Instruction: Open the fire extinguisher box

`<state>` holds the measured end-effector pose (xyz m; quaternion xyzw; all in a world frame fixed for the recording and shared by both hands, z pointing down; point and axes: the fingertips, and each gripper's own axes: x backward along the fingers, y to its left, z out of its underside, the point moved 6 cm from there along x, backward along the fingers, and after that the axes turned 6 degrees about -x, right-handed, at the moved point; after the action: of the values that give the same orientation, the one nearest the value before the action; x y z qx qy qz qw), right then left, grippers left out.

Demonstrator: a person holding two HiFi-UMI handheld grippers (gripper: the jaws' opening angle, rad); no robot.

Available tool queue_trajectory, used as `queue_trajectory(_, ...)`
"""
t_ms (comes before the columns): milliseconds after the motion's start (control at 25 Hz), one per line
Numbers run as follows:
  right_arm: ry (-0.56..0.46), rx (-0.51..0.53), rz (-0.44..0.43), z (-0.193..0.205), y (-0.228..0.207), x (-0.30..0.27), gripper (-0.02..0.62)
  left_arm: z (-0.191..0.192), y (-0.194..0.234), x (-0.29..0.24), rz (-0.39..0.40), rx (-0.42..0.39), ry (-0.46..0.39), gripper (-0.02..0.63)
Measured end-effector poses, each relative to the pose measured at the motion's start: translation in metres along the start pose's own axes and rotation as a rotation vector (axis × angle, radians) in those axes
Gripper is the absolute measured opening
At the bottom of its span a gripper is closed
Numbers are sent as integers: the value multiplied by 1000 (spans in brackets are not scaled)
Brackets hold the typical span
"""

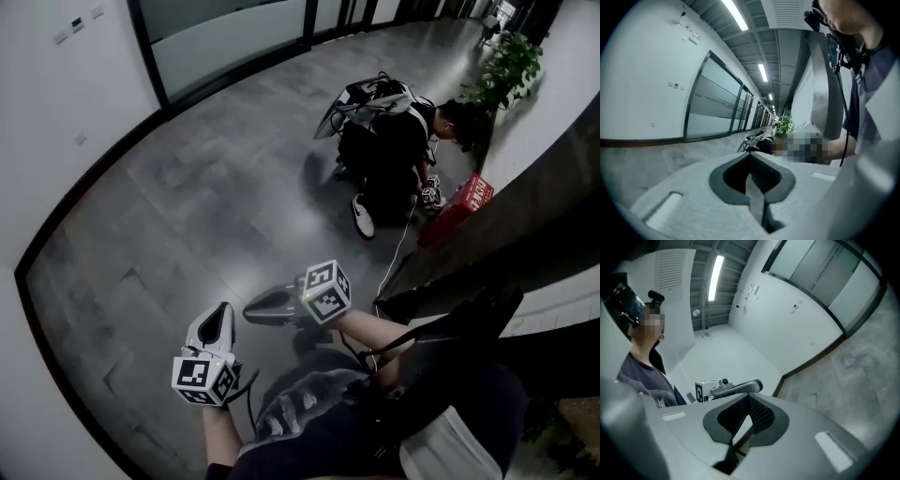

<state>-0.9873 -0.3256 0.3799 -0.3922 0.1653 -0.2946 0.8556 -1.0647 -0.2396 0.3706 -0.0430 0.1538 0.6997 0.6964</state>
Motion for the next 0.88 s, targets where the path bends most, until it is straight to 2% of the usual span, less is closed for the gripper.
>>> queue_trajectory(120, 33, 39, 2, -10, -5, 4, 0, 2, 5, -10, 4, -19, 34, 3)
queue_trajectory(280, 71, 18, -27, -23, -26, 5, 0, 8, 23, -25, -20, 3, 68, 3)
queue_trajectory(440, 91, -38, -138, -43, -44, 1, 0, -14, 40, -34, -106, -19, 29, 3)
queue_trajectory(560, 170, -50, -202, -37, -36, -37, 0, -13, 51, 3, -186, -30, -5, 3)
queue_trajectory(720, 324, 37, -275, -19, -24, -144, 0, 16, 96, 95, -311, 11, -22, 3)
queue_trajectory(880, 351, 121, -314, -17, -8, -158, 0, 24, 79, 130, -456, 49, -21, 3)
